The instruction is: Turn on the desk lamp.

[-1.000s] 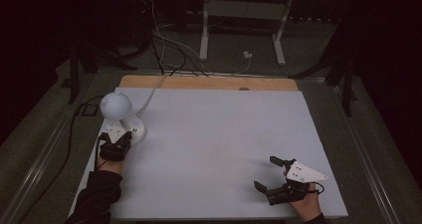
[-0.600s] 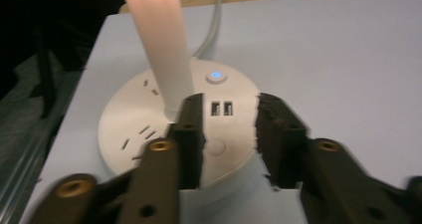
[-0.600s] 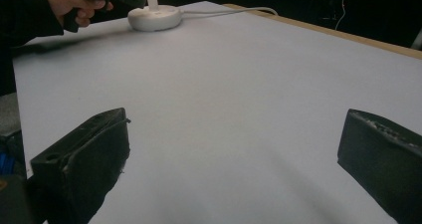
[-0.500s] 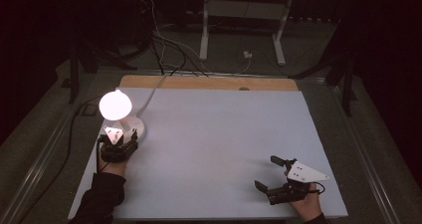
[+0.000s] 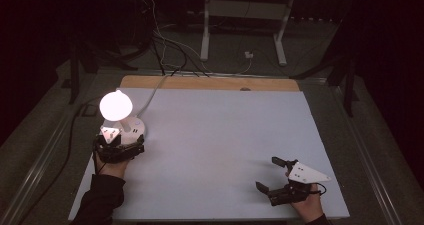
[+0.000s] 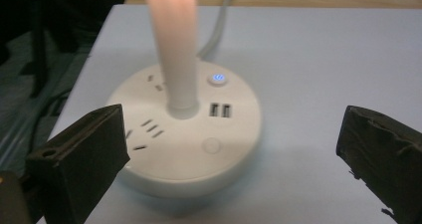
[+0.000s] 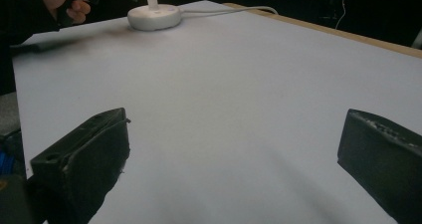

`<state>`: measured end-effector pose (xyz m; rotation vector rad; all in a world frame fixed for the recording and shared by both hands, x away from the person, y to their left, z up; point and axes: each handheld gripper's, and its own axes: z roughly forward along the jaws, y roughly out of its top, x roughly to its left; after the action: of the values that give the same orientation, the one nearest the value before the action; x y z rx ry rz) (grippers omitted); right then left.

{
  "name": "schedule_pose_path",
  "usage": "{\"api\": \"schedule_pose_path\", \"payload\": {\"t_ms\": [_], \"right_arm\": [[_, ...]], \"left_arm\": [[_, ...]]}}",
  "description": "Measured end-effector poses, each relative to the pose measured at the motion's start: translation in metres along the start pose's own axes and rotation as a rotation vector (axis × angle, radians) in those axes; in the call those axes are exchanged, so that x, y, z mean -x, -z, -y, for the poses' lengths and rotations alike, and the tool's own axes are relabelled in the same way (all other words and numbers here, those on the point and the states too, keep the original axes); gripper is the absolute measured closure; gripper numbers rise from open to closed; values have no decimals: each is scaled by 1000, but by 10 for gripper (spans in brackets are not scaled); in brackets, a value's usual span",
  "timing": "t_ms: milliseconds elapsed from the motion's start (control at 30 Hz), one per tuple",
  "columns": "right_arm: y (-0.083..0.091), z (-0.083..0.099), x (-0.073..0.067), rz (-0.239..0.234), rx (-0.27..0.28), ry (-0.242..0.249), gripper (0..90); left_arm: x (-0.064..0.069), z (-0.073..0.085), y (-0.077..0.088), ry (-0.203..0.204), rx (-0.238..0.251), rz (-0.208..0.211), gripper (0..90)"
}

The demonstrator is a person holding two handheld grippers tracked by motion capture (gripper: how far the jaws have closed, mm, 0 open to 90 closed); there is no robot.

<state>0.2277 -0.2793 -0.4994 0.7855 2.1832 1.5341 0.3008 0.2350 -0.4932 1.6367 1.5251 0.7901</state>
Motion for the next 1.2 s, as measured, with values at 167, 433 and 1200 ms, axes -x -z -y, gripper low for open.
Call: {"api": "schedule_pose_path", "payload": {"t_ms": [167, 433, 1200], "right_arm": [[0, 0, 0, 0, -1, 2, 0], [-1, 0, 0, 1, 0, -5, 0], [-2, 1, -1, 2, -9, -4, 0]], "left_arm": [[4, -2, 2, -49, -16, 45, 3], [5, -1, 14, -52, -21, 122, 3], [5, 31, 41, -98, -59, 344, 3]]}}
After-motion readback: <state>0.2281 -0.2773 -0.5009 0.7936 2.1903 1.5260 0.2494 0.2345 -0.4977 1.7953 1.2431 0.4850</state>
